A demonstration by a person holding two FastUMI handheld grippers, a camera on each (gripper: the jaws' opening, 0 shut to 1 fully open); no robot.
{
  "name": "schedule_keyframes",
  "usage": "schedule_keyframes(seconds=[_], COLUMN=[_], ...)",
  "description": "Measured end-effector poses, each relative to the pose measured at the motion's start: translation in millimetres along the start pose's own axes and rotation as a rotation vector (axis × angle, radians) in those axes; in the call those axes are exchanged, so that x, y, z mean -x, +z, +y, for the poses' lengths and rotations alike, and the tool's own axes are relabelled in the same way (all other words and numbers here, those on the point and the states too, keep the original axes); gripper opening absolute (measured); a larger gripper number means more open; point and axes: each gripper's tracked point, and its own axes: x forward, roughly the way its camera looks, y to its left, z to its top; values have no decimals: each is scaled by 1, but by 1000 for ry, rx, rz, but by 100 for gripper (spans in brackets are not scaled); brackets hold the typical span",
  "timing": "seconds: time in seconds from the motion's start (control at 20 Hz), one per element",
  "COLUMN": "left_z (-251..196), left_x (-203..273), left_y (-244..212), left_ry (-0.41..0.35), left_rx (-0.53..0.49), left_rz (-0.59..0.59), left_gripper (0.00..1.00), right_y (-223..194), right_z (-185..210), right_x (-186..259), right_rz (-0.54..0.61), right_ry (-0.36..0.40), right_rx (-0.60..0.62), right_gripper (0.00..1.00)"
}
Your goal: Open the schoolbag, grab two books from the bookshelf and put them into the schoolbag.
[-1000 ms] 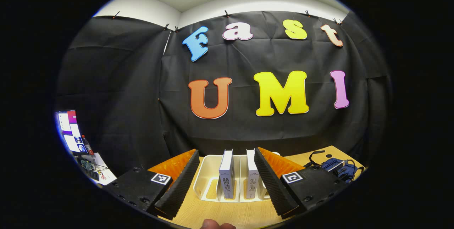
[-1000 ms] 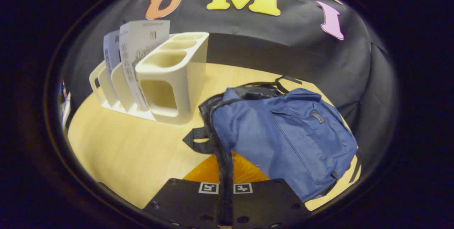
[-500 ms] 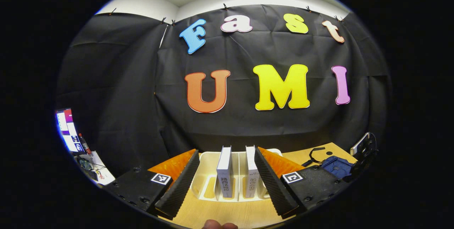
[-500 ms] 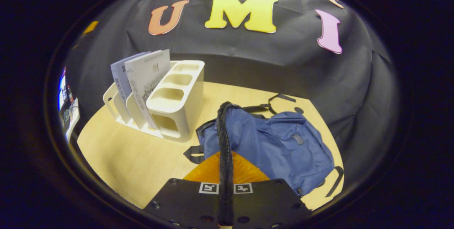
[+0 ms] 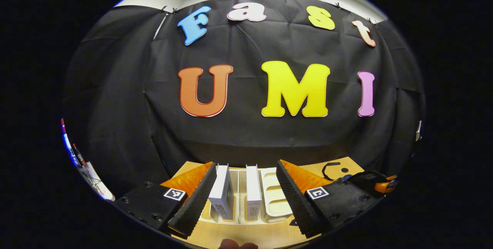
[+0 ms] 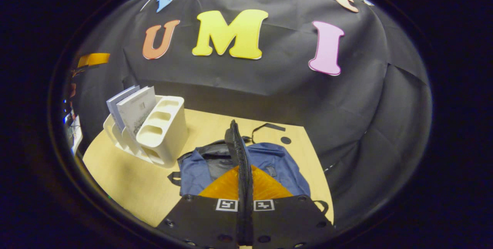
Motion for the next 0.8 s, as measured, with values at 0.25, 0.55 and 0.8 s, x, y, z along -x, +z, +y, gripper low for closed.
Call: schedule_keyframes(seconds=[0.25, 0.55, 0.8], left_z=[-8, -21, -2], left_x=[-48, -90, -109], left_y=[-12, -65, -113], left_ry=[-55, -143, -125], left_rx=[-43, -37, -20], left_rz=[196, 546, 868], left_gripper=[98, 98, 99], right_y=[11, 20, 4], right_z=[-62, -104, -116], right_x=[-11, -26, -30], right_rz=[26, 31, 49], right_ry=[-2, 1, 11], right_rx=[-81, -118, -194], right_gripper=[0, 0, 0])
